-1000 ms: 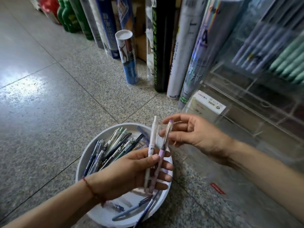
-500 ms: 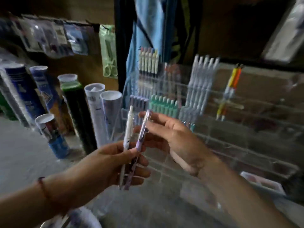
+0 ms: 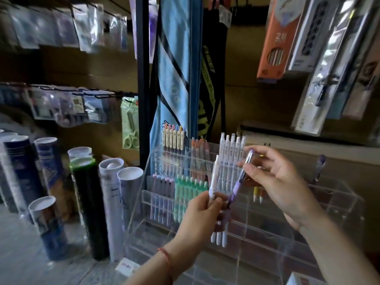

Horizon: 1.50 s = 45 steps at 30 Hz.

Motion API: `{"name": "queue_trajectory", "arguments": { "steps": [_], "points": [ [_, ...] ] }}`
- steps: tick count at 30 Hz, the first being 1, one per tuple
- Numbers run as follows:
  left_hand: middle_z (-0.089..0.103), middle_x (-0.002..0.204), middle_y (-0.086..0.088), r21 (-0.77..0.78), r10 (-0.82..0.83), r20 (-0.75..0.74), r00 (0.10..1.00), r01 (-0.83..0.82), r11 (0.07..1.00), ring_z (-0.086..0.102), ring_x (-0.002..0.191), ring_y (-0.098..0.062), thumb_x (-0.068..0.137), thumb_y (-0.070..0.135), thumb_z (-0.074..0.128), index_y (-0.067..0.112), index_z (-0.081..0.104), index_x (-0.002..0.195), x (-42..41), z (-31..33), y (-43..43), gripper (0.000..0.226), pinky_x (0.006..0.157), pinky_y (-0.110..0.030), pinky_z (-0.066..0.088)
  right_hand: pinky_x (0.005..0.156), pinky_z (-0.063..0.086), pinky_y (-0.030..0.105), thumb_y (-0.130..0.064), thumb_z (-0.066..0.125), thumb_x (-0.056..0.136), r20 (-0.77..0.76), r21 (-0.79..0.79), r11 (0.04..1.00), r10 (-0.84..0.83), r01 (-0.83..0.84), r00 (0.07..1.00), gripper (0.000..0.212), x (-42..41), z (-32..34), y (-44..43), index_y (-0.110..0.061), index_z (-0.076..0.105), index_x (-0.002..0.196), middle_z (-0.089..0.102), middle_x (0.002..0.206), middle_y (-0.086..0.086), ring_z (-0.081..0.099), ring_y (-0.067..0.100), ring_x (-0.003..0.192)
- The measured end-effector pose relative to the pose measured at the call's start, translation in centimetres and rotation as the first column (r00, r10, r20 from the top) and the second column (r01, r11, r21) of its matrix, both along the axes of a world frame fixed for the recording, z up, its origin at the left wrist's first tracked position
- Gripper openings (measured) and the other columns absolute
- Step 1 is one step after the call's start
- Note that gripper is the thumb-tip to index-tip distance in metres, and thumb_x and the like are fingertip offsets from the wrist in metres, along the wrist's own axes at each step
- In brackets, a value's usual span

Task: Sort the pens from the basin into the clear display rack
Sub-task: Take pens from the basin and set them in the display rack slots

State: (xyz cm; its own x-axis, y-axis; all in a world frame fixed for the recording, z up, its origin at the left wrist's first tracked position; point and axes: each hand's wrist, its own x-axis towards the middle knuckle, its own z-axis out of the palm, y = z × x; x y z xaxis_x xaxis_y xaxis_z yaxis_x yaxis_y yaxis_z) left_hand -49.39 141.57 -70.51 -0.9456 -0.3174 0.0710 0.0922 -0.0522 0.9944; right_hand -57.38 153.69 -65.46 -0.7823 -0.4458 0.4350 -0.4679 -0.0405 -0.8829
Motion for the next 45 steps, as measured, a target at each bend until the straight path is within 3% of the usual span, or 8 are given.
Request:
{"name": "queue_trajectory", "arguments": {
  "steps": [7,10,14,20,23,27,37,45],
  "points": [
    [0.062,0.092,0.001,-0.180,0.129,-0.177,0.976,-0.161,0.970,0.058,0.071,-0.013,0.097,0.016,0.039,0.017,0.055,0.091,-0.9,-0.5,-0.3,0.017,0.055,-0.013,0.046,0.072,0.053,0.017,-0.002,0.056,0.090,-0.193,-0.301,0.936,-0.248,0.183,0.949,0.032,-1.2,1.7,1.5,-0.031,0.055,0.101,0.066,0.099,0.003,0.067,0.007,0.086],
    [0.063,0.094,0.000,-0.202,0.082,-0.194,0.978,-0.122,0.972,0.059,0.069,-0.013,0.097,0.014,0.040,0.018,0.057,0.091,-1.7,-0.8,-0.1,0.018,0.058,-0.017,0.047,0.074,0.053,0.020,-0.005,0.057,0.090,-0.375,-0.107,0.973,-0.229,0.204,0.898,0.033,-1.2,0.8,1.8,-0.035,0.051,0.100,0.064,0.099,0.006,0.066,0.010,0.086],
    [0.058,0.086,-0.005,-0.154,0.042,-0.197,0.979,-0.074,0.985,0.056,0.061,-0.012,0.096,0.010,0.041,0.014,0.056,0.096,-2.3,-1.1,0.2,0.016,0.054,-0.016,0.047,0.078,0.055,0.028,-0.007,0.057,0.089,-0.269,0.178,0.977,-0.067,0.118,0.961,0.030,-1.4,-1.3,1.8,-0.035,0.052,0.097,0.065,0.099,0.004,0.066,0.011,0.088],
    [0.055,0.079,-0.008,-0.306,0.001,-0.216,0.976,-0.069,0.950,0.055,0.071,-0.023,0.097,0.015,0.042,0.018,0.055,0.098,-2.6,-1.6,-0.3,0.014,0.072,-0.042,0.052,0.076,0.052,0.016,-0.003,0.057,0.090,-0.426,0.040,0.972,-0.193,0.231,0.884,0.032,-1.3,-1.8,2.2,-0.029,0.052,0.107,0.064,0.097,0.003,0.064,0.006,0.086],
    [0.053,0.078,-0.012,-0.296,0.016,-0.223,0.975,-0.084,0.951,0.052,0.068,-0.024,0.096,0.014,0.042,0.008,0.056,0.100,-2.8,-1.9,-0.2,0.015,0.064,-0.040,0.048,0.074,0.050,0.012,-0.001,0.059,0.088,-0.434,0.051,0.975,-0.173,0.216,0.884,0.032,-1.1,-3.2,2.2,-0.026,0.052,0.105,0.063,0.094,-0.002,0.064,0.005,0.084],
    [0.049,0.077,-0.014,-0.290,0.014,-0.242,0.970,-0.086,0.953,0.047,0.065,-0.023,0.097,0.014,0.042,0.000,0.054,0.100,-3.1,-2.5,0.3,0.019,0.059,-0.039,0.042,0.078,0.054,0.029,-0.007,0.064,0.086,-0.321,0.131,0.970,-0.155,0.206,0.934,0.032,-1.1,-5.3,1.7,-0.035,0.054,0.096,0.065,0.093,0.001,0.065,0.019,0.086],
    [0.048,0.081,-0.013,-0.254,-0.016,-0.228,0.973,-0.043,0.966,0.045,0.064,-0.021,0.097,0.012,0.040,0.009,0.053,0.104,-3.1,-2.8,0.3,0.015,0.060,-0.034,0.041,0.078,0.053,0.023,-0.005,0.064,0.085,-0.263,0.284,0.949,-0.059,0.136,0.963,0.030,-2.0,-4.1,2.8,-0.032,0.054,0.093,0.067,0.088,-0.004,0.068,0.016,0.083],
    [0.051,0.083,-0.013,-0.264,-0.028,-0.199,0.980,-0.026,0.964,0.048,0.065,-0.022,0.097,0.012,0.040,0.009,0.053,0.104,-2.8,-2.4,0.1,0.015,0.059,-0.034,0.041,0.079,0.054,0.035,-0.008,0.065,0.084,-0.328,0.371,0.911,-0.054,0.181,0.943,0.028,-1.8,-4.0,2.8,-0.033,0.056,0.094,0.064,0.085,0.005,0.066,0.021,0.080]
  ]
}}
